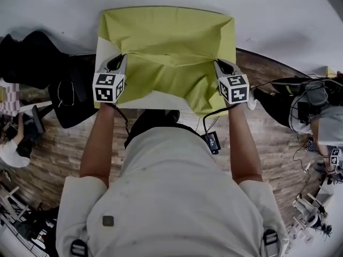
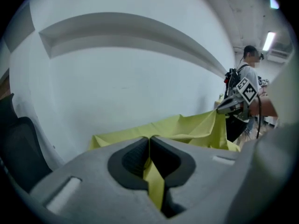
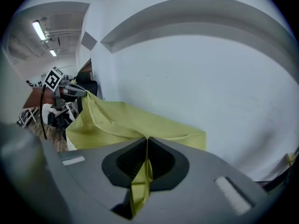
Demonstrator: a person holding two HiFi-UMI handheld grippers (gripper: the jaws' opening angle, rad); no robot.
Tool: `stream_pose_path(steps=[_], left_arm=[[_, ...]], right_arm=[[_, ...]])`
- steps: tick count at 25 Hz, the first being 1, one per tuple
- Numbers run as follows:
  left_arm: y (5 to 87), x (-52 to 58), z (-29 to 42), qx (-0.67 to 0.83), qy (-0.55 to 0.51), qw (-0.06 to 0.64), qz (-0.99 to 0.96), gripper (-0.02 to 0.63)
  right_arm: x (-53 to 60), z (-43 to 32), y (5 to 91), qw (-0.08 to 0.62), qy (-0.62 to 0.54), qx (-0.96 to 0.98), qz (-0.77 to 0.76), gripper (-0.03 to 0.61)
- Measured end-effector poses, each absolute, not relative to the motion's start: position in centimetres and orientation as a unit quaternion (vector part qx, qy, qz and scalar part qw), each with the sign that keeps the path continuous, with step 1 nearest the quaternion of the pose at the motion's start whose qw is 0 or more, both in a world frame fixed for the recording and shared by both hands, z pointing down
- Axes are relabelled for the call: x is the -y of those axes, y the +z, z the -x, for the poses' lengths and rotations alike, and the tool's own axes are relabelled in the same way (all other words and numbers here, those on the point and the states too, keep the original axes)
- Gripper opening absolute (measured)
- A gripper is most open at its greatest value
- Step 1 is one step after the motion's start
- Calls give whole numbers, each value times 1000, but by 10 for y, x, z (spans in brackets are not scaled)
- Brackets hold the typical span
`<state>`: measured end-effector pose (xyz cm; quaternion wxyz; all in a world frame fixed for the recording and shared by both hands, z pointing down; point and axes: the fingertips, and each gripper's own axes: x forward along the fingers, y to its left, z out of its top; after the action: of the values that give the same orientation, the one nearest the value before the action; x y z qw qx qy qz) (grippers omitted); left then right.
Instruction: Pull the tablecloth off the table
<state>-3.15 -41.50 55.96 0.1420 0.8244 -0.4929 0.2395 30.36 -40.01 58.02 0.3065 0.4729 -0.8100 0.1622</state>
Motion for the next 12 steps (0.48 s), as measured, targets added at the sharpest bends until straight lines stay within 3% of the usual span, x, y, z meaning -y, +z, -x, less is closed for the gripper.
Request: stream_pose_path(steps=[12], left_arm=[[424, 397, 45, 529, 176, 41, -829, 11]], right_arm=[[397, -301, 422, 196, 48, 854, -480, 20]])
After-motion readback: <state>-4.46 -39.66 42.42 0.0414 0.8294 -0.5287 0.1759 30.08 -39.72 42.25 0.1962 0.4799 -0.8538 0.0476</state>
